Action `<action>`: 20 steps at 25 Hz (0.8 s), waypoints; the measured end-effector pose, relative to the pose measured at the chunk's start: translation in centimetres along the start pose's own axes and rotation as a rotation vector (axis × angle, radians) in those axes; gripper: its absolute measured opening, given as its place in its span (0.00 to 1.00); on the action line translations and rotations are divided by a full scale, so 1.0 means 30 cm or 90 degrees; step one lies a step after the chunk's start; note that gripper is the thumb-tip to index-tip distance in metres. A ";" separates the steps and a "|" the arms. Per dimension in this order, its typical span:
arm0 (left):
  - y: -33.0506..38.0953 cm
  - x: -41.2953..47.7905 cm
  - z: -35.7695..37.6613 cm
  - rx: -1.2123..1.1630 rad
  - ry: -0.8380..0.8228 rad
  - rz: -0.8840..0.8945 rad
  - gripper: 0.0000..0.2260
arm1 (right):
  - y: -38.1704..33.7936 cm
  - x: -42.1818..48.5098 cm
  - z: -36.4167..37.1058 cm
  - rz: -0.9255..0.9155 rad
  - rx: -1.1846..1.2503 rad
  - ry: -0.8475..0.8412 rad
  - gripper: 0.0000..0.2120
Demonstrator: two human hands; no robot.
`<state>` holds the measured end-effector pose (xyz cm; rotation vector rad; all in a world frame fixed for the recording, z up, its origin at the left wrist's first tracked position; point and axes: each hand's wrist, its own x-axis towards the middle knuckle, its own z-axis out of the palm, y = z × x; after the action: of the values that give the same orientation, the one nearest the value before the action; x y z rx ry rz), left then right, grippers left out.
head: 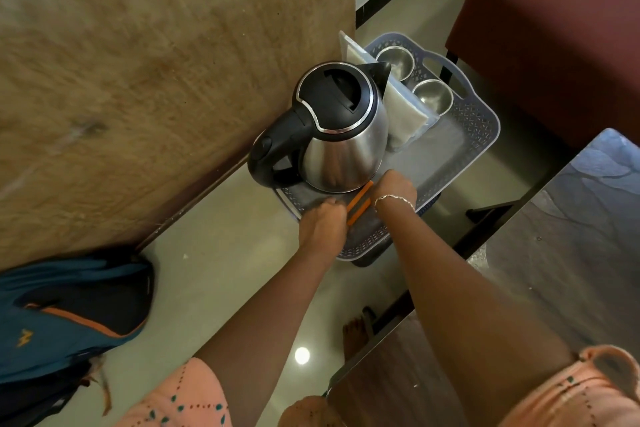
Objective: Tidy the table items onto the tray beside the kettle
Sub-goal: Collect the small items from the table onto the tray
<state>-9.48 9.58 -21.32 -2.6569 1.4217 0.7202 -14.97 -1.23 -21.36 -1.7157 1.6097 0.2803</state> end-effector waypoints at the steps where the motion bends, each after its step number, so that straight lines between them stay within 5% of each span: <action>1: 0.004 -0.002 0.008 0.025 -0.013 0.004 0.10 | 0.006 0.015 -0.017 -0.036 -0.028 0.002 0.11; 13: 0.020 0.030 0.015 0.149 -0.055 0.058 0.19 | 0.042 0.059 -0.068 -0.155 -0.066 -0.112 0.16; 17: 0.025 0.041 0.000 0.245 0.051 0.112 0.09 | 0.048 0.056 -0.075 -0.180 -0.083 -0.124 0.17; 20: 0.033 0.029 -0.029 0.359 0.033 0.133 0.10 | 0.050 0.058 -0.076 -0.192 -0.092 -0.120 0.15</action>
<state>-9.51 8.12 -20.73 -2.1284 1.6328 0.2069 -16.79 -3.91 -21.41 -1.9490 1.2013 0.4034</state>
